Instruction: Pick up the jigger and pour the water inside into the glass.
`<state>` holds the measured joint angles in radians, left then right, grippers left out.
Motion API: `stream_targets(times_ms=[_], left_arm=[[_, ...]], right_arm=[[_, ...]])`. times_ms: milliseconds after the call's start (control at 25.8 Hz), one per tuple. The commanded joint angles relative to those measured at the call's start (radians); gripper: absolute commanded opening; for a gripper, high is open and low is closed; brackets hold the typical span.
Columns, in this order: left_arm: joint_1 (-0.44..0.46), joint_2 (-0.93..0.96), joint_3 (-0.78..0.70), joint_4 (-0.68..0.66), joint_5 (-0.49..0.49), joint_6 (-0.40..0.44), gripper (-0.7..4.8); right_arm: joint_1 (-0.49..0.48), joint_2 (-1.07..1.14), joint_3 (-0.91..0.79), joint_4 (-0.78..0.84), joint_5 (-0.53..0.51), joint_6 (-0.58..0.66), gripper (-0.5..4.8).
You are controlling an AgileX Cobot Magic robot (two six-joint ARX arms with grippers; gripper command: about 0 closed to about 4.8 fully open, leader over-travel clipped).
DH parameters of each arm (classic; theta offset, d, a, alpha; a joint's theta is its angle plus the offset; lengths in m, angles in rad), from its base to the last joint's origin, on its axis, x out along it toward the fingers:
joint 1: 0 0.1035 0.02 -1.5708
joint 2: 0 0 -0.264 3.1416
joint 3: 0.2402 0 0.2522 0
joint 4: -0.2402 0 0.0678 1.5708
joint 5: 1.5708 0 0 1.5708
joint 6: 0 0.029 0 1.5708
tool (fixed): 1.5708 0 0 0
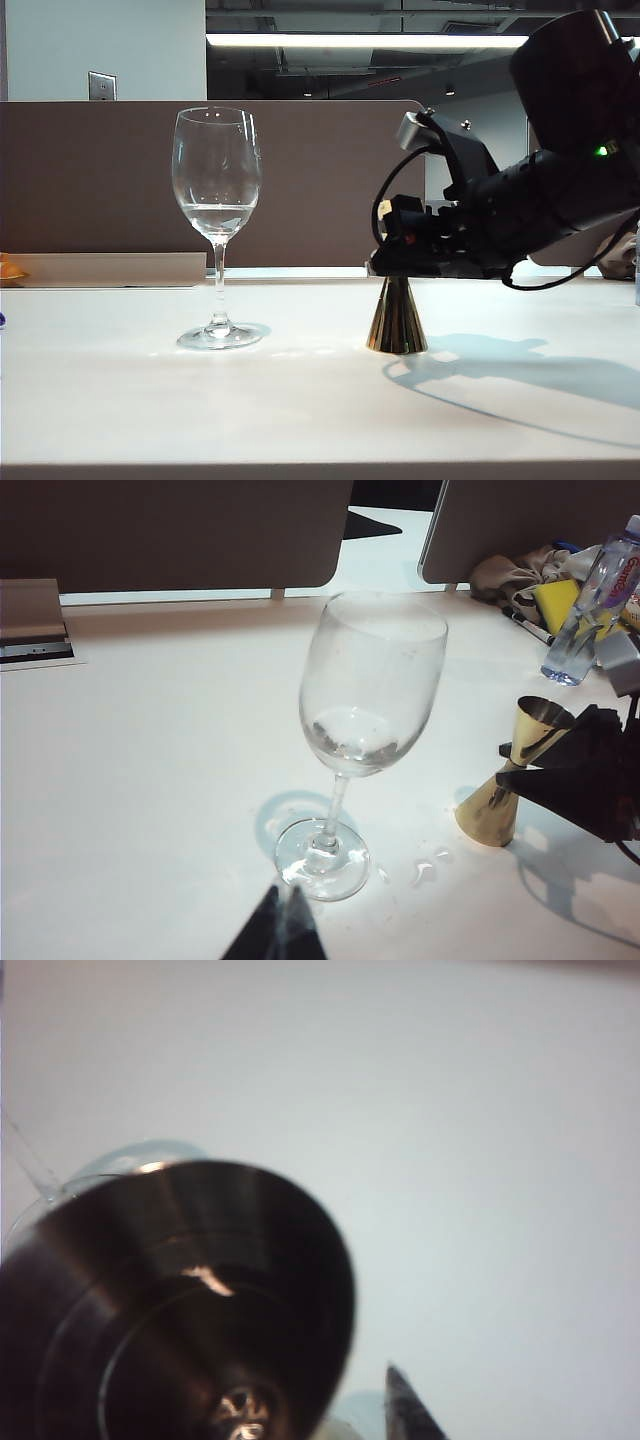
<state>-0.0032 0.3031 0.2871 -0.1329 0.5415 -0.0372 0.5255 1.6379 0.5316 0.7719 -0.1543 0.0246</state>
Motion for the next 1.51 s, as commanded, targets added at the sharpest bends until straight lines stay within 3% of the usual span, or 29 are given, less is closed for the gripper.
stream_targets(times_ms=[39, 194, 271, 387, 504, 1007, 1511], left_arm=[[0.002, -0.001, 0.010, 0.007, -0.003, 0.060, -0.06], [0.002, -0.001, 0.010, 0.007, -0.006, 0.070, -0.06], [0.002, -0.001, 0.010, 0.007, -0.006, 0.092, -0.06], [0.002, -0.001, 0.010, 0.009, -0.006, 0.090, -0.06], [0.002, -0.001, 0.010, 0.011, -0.006, 0.090, -0.06], [0.002, -0.001, 0.011, 0.015, -0.006, 0.090, -0.06], [0.002, -0.001, 0.011, 0.013, -0.006, 0.090, -0.06]], right_arm=[[0.001, -0.001, 0.003, 0.019, 0.007, -0.003, 2.61], [0.001, -0.001, 0.003, 0.019, 0.008, -0.003, 2.55], [0.001, -0.001, 0.003, 0.019, 0.008, -0.003, 1.97], [0.001, -0.001, 0.003, 0.019, 0.008, -0.003, 1.87], [0.001, -0.001, 0.003, 0.019, 0.008, -0.003, 1.44], [0.001, 0.000, 0.003, 0.019, 0.033, -0.003, 1.32], [0.001, 0.021, 0.004, 0.073, 0.034, -0.003, 0.52]])
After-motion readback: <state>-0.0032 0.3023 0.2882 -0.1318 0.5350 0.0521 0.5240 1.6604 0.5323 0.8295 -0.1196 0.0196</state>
